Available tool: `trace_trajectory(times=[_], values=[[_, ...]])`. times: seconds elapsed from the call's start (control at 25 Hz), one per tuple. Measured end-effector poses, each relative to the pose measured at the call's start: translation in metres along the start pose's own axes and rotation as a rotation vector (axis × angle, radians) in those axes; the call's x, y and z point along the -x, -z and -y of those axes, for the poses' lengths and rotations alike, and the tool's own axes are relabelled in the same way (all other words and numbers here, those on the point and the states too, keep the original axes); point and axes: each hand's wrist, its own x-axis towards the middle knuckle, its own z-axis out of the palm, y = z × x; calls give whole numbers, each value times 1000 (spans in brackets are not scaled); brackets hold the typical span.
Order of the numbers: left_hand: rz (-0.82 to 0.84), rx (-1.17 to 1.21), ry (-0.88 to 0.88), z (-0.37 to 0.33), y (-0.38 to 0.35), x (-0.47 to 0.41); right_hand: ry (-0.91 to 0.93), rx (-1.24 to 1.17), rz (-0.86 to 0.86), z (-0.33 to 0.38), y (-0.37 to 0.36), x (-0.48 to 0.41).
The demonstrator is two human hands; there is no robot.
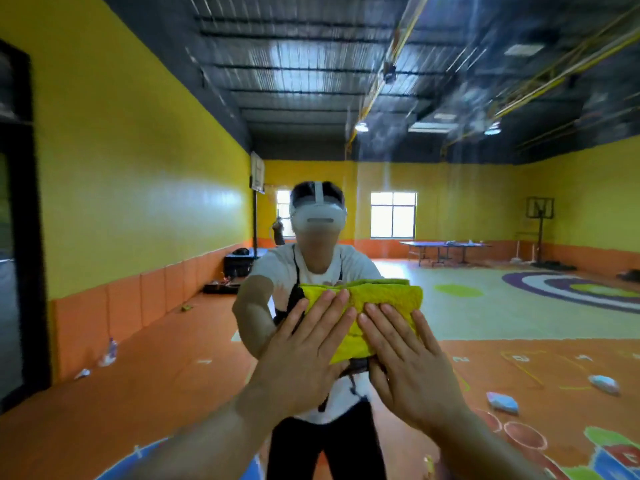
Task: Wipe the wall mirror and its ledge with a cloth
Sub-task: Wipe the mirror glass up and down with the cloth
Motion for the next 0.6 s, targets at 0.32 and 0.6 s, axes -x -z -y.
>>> trace_trajectory(times=[0.32,0.6], values=[[-11,-78,4,99,63,-180,7,70,-116,-95,76,-175],[-46,-109,-19,202,116,-341,-91,152,-166,-169,122,-340]])
